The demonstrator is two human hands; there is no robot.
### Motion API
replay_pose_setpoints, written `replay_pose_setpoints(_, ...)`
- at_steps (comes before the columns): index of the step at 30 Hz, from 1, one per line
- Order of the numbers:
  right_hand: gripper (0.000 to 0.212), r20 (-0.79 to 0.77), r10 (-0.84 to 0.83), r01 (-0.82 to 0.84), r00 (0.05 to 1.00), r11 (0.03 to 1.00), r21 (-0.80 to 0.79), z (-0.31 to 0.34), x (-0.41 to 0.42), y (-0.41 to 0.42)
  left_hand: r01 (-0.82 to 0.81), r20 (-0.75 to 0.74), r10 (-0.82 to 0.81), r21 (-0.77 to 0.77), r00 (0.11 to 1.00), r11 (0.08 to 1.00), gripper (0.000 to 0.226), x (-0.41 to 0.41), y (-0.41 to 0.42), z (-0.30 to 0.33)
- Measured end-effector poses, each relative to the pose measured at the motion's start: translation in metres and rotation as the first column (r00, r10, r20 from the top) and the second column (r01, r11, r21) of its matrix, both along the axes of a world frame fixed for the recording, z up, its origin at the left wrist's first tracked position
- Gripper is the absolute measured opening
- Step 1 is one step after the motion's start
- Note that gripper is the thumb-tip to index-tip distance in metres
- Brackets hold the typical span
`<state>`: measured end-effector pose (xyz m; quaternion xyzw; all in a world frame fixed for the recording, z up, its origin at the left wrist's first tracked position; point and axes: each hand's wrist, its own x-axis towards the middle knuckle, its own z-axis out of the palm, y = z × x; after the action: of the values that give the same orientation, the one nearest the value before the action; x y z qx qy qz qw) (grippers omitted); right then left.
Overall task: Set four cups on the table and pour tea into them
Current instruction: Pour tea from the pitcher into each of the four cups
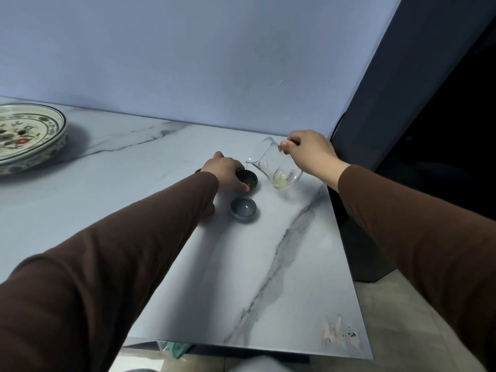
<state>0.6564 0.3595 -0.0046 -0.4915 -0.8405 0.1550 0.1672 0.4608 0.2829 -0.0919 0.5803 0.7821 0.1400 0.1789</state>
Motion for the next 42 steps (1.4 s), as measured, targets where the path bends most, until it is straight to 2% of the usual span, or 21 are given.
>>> replay_pose_setpoints(4,0.029,-0.147,-0.094,0.075,0.985,0.988,-0.132,-0.011,0.012,-0.006,0.000,-0.035,-0.001,-0.027,0.999,1.000,0.069,0.007,-0.001,0.002)
replay_pose_setpoints(7,0.030,-0.165,-0.106,0.086,0.981,0.988,-0.128,-0.007,0.020,-0.013,-0.024,0.014,0.024,0.020,1.000,1.000,0.079,0.008,-0.009,0.011)
replay_pose_setpoints(11,0.028,-0.138,-0.049,0.040,0.989,0.997,-0.067,0.002,0.031,-0.025,-0.070,0.090,0.054,0.191,0.994,0.979,0.063,0.009,-0.042,0.019)
replay_pose_setpoints(15,0.027,-0.061,0.039,-0.037,0.997,0.999,0.028,0.006,0.039,-0.039,-0.005,-0.055,0.015,0.189,0.998,0.982,0.063,0.024,-0.080,0.010)
replay_pose_setpoints(20,0.023,0.070,0.132,-0.140,0.989,0.983,0.118,0.006,0.040,-0.053,0.032,-0.177,-0.011,0.115,0.984,0.993,0.080,0.037,-0.096,-0.011)
replay_pose_setpoints(27,0.024,0.275,0.235,-0.302,0.932,0.925,0.233,0.007,0.030,-0.064,-0.014,-0.174,0.032,0.102,0.984,0.995,0.074,0.040,-0.092,-0.018)
replay_pose_setpoints(34,0.023,0.418,0.292,-0.437,0.860,0.844,0.310,0.008,0.015,-0.073,-0.023,-0.150,0.037,0.097,0.988,0.995,0.064,0.039,-0.089,-0.017)
replay_pose_setpoints(42,0.022,0.541,0.329,-0.566,0.774,0.742,0.360,0.010,0.001,-0.085,-0.006,-0.191,0.026,0.106,0.981,0.994,0.060,0.039,-0.090,-0.018)
